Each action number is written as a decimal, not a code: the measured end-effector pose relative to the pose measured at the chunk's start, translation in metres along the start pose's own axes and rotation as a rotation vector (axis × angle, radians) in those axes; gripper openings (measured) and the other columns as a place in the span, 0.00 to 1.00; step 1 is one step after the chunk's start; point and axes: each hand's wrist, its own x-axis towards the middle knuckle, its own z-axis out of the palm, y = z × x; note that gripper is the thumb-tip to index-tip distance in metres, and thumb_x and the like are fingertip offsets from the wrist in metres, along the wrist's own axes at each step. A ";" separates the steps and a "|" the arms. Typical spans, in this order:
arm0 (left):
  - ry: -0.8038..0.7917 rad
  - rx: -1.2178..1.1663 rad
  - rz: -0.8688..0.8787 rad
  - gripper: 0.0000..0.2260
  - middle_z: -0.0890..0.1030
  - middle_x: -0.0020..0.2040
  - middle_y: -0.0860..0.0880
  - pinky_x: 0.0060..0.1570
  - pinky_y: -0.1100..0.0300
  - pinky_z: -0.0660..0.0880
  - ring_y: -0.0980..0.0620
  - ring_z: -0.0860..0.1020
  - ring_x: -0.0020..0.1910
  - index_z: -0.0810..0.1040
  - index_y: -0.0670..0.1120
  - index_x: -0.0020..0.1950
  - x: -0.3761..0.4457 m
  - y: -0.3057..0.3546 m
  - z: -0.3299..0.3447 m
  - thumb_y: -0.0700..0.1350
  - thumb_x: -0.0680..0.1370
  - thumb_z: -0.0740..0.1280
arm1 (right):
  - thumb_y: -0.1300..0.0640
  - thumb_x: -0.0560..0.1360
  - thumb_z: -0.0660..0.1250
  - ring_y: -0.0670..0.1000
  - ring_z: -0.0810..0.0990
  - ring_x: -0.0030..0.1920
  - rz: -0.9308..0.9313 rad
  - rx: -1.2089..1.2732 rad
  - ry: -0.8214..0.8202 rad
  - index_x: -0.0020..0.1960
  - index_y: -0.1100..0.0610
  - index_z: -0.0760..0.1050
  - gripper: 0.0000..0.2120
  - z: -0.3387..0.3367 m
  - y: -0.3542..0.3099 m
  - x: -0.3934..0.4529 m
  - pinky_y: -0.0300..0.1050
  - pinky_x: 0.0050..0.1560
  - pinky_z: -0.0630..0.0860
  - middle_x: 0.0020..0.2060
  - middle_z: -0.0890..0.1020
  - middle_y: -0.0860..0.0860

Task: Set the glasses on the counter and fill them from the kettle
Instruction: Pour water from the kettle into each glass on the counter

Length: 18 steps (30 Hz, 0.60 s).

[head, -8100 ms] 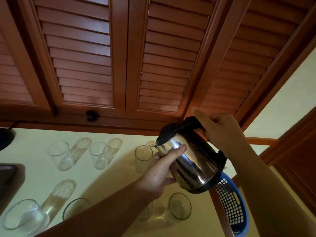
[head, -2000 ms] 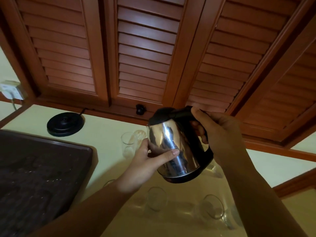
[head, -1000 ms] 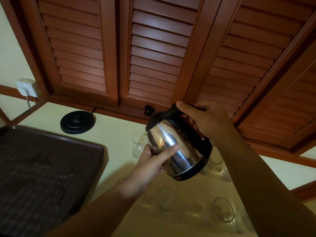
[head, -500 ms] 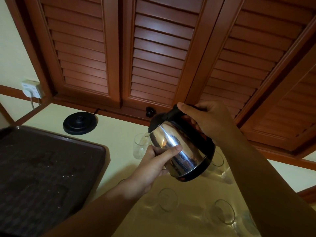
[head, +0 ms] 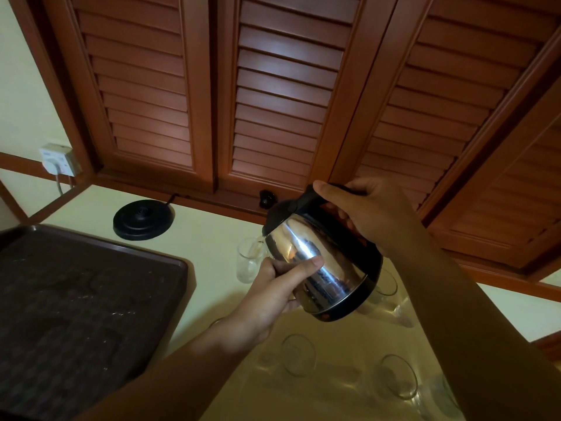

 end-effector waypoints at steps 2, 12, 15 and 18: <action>0.000 -0.005 -0.002 0.37 0.87 0.61 0.50 0.48 0.59 0.83 0.58 0.87 0.56 0.74 0.45 0.63 0.001 -0.001 0.000 0.63 0.62 0.80 | 0.38 0.71 0.78 0.47 0.76 0.26 0.000 0.000 -0.003 0.40 0.62 0.86 0.25 -0.001 0.000 0.000 0.42 0.32 0.74 0.29 0.81 0.58; -0.016 0.014 -0.006 0.40 0.87 0.62 0.50 0.53 0.56 0.82 0.55 0.86 0.60 0.74 0.45 0.67 0.004 -0.004 0.000 0.64 0.62 0.80 | 0.39 0.72 0.78 0.45 0.75 0.24 0.010 -0.002 -0.024 0.40 0.61 0.86 0.24 -0.002 0.001 0.000 0.37 0.29 0.72 0.26 0.80 0.51; -0.019 0.017 -0.003 0.40 0.87 0.62 0.50 0.48 0.60 0.82 0.57 0.87 0.59 0.74 0.45 0.67 0.005 -0.004 0.001 0.63 0.62 0.80 | 0.39 0.72 0.78 0.45 0.74 0.24 0.000 -0.012 -0.027 0.39 0.62 0.85 0.24 -0.002 0.000 0.001 0.37 0.29 0.72 0.26 0.79 0.52; -0.024 0.016 0.004 0.39 0.88 0.60 0.50 0.44 0.63 0.83 0.58 0.87 0.56 0.74 0.45 0.66 0.005 -0.003 0.002 0.63 0.62 0.80 | 0.38 0.72 0.78 0.44 0.74 0.23 0.010 -0.027 -0.031 0.40 0.61 0.86 0.24 -0.002 -0.001 0.003 0.36 0.28 0.71 0.26 0.79 0.51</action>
